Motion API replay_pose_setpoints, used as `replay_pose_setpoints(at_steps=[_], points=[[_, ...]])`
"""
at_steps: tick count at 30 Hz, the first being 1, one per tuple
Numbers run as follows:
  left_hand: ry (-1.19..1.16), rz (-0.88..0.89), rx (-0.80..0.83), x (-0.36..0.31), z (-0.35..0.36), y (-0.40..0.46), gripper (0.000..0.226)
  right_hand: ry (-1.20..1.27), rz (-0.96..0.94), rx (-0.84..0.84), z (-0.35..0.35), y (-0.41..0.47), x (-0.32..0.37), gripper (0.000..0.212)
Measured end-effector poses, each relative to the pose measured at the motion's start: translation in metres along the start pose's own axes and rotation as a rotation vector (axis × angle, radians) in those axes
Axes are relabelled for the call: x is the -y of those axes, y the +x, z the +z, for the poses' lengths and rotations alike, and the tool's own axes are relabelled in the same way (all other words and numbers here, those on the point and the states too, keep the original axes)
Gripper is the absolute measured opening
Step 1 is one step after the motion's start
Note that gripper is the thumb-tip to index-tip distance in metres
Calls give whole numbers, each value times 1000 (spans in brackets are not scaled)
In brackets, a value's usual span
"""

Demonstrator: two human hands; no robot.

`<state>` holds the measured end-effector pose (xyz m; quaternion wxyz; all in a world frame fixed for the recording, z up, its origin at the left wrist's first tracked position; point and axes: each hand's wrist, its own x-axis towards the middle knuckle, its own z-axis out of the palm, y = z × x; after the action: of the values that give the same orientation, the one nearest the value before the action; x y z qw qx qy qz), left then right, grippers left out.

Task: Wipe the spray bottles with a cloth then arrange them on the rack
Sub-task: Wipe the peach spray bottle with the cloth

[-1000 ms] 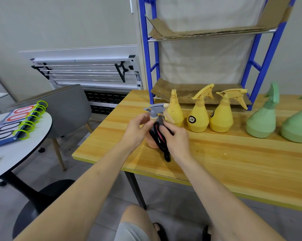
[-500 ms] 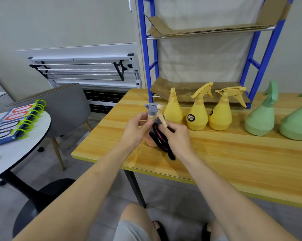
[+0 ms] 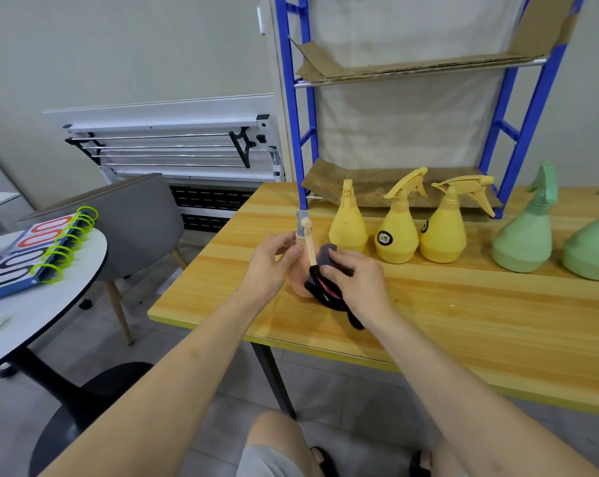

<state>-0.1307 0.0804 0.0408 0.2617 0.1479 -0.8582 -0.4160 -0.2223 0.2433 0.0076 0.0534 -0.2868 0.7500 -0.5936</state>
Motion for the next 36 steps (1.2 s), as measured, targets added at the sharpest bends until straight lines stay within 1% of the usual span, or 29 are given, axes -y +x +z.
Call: replay_pose_setpoints(at_steps=[4, 7, 10, 15, 19, 22, 24, 28, 31, 34, 36], points=[[-73, -10, 9, -1, 4, -7, 35, 47, -40, -21, 4, 3, 14, 37], [-83, -17, 17, -1, 5, -7, 38, 112, -73, 23, 4, 9, 29, 35], [-92, -17, 35, 2, 3, -7, 37, 100, -45, 34, 3, 6, 24, 38], [-212, -66, -12, 3, 7, -10, 29, 21, 32, 16, -2, -5, 0, 42], [-195, -50, -19, 1, 5, -13, 27, 58, 43, 16, -3, -3, 9, 42], [-200, -23, 1, 0, 7, -19, 31, 107, -2, 6, 1, 4, 28, 39], [-169, -3, -14, 2, 10, -21, 34, 119, -21, 7, 3, 9, 35, 39], [-164, -26, -21, 8, 16, -24, 29, 115, -24, 34, -1, 0, 22, 40], [-194, -54, -22, 15, 18, -21, 23, 34, 2, 37, -7, -3, 4, 40], [-243, -91, -18, 16, 16, -20, 32, -94, 32, 63, -10, -5, -5, 42], [-248, -91, -12, 16, 15, -20, 45, -95, 45, 41, -7, -8, -6, 42]])
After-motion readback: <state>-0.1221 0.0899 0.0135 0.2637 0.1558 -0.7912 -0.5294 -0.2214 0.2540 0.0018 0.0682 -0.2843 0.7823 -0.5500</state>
